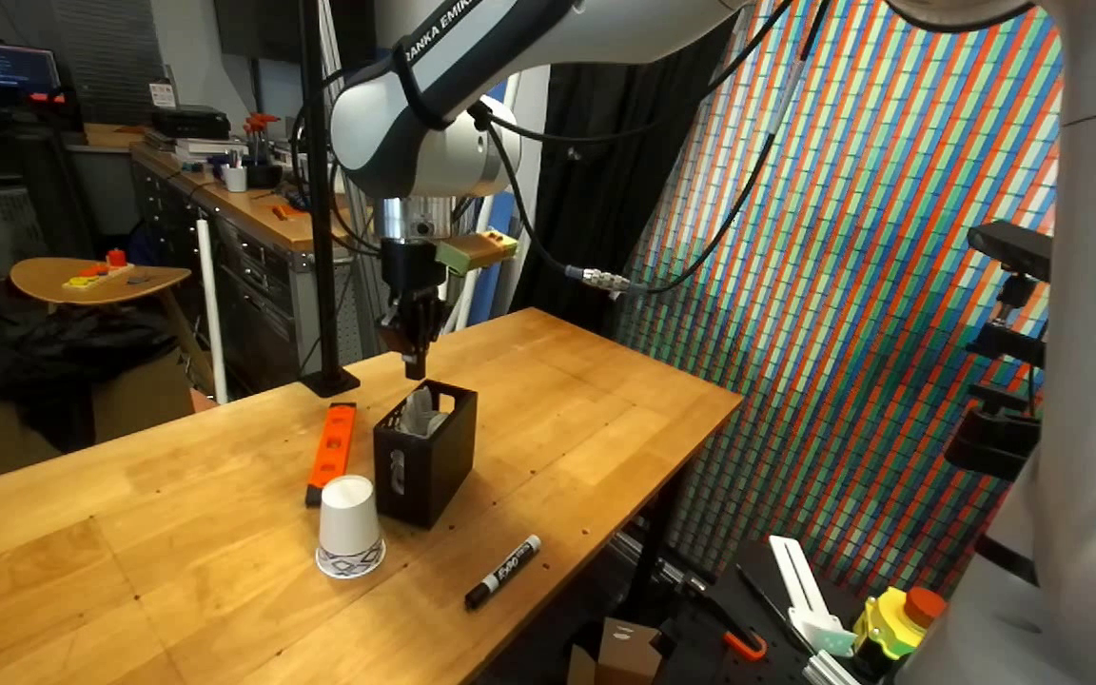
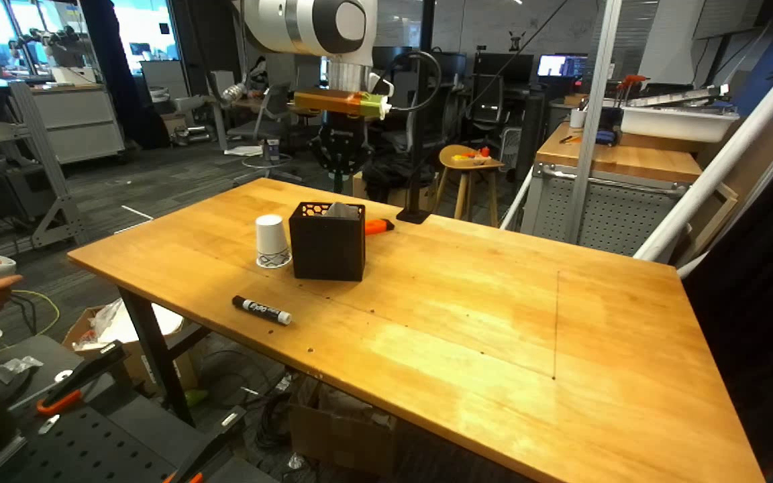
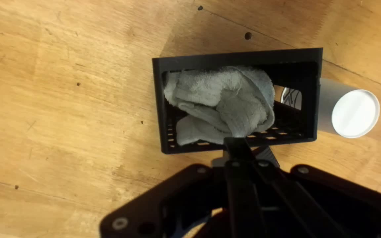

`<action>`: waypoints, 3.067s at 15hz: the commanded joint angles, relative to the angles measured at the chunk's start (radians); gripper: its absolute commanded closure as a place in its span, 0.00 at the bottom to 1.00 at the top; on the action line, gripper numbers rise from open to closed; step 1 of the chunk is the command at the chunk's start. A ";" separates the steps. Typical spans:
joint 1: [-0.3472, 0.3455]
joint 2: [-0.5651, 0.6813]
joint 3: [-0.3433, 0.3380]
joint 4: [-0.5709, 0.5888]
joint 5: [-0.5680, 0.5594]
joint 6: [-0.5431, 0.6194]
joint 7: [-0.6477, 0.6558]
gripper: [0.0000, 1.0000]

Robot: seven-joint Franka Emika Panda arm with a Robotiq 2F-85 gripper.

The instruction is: Pick up the towel and put it in the box

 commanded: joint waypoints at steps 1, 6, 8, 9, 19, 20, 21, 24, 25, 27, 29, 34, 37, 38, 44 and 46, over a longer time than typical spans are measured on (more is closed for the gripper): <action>0.011 -0.009 0.001 0.022 0.000 -0.001 -0.019 0.99; 0.014 -0.004 0.003 0.015 0.005 0.002 -0.023 0.99; 0.011 -0.005 0.002 0.007 0.008 0.004 -0.024 0.99; 0.009 -0.006 0.001 0.002 0.011 0.006 -0.024 0.99; 0.000 0.018 -0.001 -0.019 0.022 0.017 -0.025 0.99; 0.000 0.021 0.000 -0.017 0.022 0.017 -0.025 0.99; 0.000 0.025 0.000 -0.015 0.022 0.017 -0.025 0.99; 0.000 0.031 0.000 -0.012 0.021 0.015 -0.025 0.99; 0.000 0.032 0.000 -0.010 0.020 0.012 -0.024 0.99; 0.000 0.032 0.001 -0.005 0.019 0.009 -0.025 0.99; 0.000 0.029 0.001 0.000 0.018 0.007 -0.026 0.99; 0.002 0.031 -0.002 0.017 0.009 0.002 -0.026 0.99; 0.004 0.032 -0.001 0.021 0.009 0.002 -0.026 0.99; 0.004 0.033 0.000 0.022 0.009 0.002 -0.028 0.99; 0.004 0.037 0.001 0.022 0.012 0.004 -0.031 0.99; 0.003 0.037 0.002 0.019 0.013 0.005 -0.032 0.99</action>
